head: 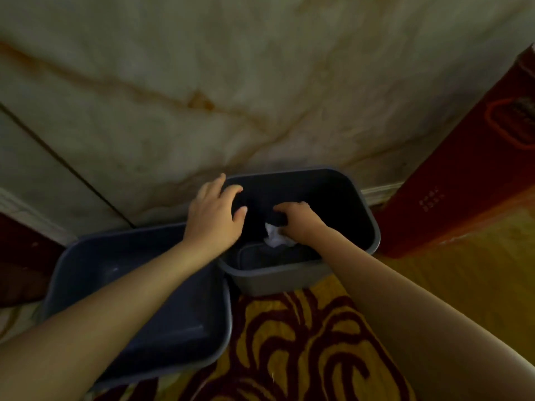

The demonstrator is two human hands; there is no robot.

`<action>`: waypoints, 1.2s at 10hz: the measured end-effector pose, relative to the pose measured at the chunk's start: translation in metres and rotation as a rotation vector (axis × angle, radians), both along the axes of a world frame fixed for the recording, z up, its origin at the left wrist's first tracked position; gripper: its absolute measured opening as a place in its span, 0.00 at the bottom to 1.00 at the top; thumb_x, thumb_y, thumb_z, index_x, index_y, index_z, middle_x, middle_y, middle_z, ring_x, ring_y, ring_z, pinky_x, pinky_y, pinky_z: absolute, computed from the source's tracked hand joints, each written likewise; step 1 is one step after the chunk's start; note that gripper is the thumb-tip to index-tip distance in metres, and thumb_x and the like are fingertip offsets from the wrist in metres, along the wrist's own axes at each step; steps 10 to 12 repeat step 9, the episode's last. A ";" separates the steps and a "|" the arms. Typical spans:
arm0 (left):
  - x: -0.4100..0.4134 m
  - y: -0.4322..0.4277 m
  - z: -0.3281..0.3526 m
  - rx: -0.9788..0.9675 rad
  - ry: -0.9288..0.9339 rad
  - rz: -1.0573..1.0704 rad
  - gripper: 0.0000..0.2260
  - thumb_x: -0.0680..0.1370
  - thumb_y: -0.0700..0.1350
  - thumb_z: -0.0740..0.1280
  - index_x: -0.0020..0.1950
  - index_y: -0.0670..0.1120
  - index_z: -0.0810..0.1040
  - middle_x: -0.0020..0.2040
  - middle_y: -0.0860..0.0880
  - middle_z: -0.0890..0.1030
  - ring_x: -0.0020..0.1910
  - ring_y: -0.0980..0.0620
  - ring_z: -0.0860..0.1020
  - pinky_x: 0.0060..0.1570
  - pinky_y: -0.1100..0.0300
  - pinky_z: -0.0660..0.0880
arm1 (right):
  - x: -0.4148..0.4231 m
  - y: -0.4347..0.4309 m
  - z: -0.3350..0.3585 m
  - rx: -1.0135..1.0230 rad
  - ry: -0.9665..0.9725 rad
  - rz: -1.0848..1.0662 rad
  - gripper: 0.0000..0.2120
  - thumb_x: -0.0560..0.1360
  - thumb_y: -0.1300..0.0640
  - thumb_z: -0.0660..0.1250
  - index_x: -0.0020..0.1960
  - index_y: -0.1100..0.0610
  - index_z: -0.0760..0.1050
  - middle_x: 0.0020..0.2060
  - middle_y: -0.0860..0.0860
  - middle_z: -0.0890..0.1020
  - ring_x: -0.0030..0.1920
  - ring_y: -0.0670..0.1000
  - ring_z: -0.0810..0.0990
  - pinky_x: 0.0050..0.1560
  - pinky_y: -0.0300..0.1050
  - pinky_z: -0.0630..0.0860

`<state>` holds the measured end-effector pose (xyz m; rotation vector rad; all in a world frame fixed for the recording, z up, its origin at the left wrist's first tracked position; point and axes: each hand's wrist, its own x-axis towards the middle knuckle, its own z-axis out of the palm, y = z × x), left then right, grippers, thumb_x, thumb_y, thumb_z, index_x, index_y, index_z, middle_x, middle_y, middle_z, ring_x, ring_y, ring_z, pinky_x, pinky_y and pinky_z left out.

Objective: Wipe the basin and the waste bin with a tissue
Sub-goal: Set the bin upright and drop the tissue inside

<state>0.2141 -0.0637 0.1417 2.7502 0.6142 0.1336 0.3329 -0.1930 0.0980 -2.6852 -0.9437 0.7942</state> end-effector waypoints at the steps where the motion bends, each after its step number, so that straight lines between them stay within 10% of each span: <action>1: -0.004 -0.003 0.000 -0.078 0.303 -0.038 0.28 0.78 0.56 0.57 0.76 0.51 0.54 0.79 0.47 0.46 0.77 0.44 0.46 0.72 0.47 0.53 | -0.011 -0.002 0.019 -0.144 0.031 0.025 0.33 0.76 0.48 0.63 0.75 0.51 0.50 0.75 0.55 0.55 0.72 0.64 0.55 0.69 0.60 0.59; 4: -0.013 -0.009 0.133 -0.310 0.821 -0.078 0.30 0.79 0.59 0.53 0.77 0.46 0.51 0.78 0.43 0.55 0.76 0.41 0.52 0.73 0.48 0.56 | -0.035 -0.014 0.178 -0.199 0.119 -0.014 0.33 0.77 0.43 0.59 0.75 0.54 0.48 0.73 0.59 0.58 0.70 0.65 0.57 0.67 0.61 0.60; 9: 0.016 0.001 0.526 -0.146 0.370 -0.062 0.28 0.79 0.58 0.52 0.74 0.42 0.60 0.74 0.42 0.65 0.72 0.44 0.65 0.67 0.57 0.64 | -0.005 -0.022 0.595 0.131 -0.082 0.030 0.35 0.76 0.38 0.55 0.73 0.61 0.55 0.70 0.62 0.66 0.69 0.61 0.65 0.68 0.53 0.62; 12: 0.016 0.001 0.526 -0.146 0.370 -0.062 0.28 0.79 0.58 0.52 0.74 0.42 0.60 0.74 0.42 0.65 0.72 0.44 0.65 0.67 0.57 0.64 | -0.005 -0.022 0.595 0.131 -0.082 0.030 0.35 0.76 0.38 0.55 0.73 0.61 0.55 0.70 0.62 0.66 0.69 0.61 0.65 0.68 0.53 0.62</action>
